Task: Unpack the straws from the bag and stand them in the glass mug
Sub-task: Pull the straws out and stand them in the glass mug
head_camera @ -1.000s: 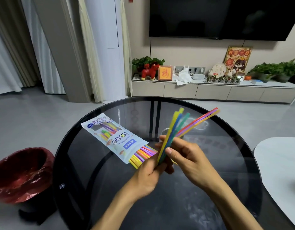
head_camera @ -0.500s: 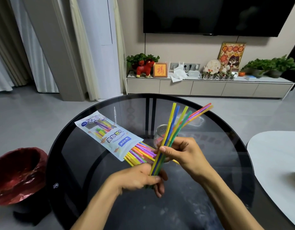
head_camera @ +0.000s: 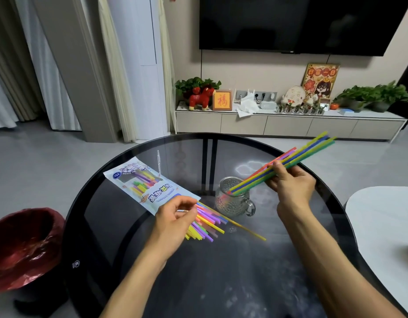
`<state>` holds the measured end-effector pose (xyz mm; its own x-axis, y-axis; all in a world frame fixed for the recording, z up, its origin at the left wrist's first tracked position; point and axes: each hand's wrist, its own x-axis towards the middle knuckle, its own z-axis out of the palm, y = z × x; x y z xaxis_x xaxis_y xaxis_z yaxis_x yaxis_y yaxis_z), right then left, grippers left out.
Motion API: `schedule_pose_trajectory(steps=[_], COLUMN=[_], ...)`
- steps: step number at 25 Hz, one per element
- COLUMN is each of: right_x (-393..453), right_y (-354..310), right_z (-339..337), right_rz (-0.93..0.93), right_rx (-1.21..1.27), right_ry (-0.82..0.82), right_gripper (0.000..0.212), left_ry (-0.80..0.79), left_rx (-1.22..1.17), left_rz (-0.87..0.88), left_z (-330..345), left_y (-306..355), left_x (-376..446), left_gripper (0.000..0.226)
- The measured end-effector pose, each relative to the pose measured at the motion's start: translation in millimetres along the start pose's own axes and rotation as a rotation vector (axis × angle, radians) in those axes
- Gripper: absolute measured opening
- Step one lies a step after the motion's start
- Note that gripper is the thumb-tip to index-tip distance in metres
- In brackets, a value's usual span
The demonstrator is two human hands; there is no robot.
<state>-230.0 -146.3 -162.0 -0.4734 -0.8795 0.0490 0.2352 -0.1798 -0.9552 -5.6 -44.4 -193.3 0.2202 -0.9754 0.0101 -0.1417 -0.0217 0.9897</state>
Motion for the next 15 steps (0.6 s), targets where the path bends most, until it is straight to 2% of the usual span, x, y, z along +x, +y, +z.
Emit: schedule_pose_trajectory(steps=[7,10,12,13,15], right_x=[-3.6,-11.3,-17.0,-20.6,-30.1], right_y=[28.4,28.0,23.5,23.1,30.4], right_z=[8.1,-7.2,-25.6,-33.7,-43.9], right_rz=[-0.098,-0.091,0.025,0.064,-0.002], right_rx=[-0.419,-0.66,-0.743,-0.83,-1.146], right_ry=[-0.088,-0.15,-0.248,-0.321,-0.453], right_gripper=[0.022,0.037,0.042,0.041,0.041], left_ry=[0.024,0.018,-0.016,-0.054,-0.153], left_rx=[0.27,0.492,0.754,0.881,1.062], left_rz=[0.128,0.264,0.341,0.318,0.218], left_z=[3.5,4.4,7.0,9.2,13.2], left_y=[-9.5,-18.4,-31.6,-38.4,-47.3], left_x=[2.2,3.1,6.8,8.4,10.2], left_gripper=[0.013,0.016,0.031,0.043,0.053])
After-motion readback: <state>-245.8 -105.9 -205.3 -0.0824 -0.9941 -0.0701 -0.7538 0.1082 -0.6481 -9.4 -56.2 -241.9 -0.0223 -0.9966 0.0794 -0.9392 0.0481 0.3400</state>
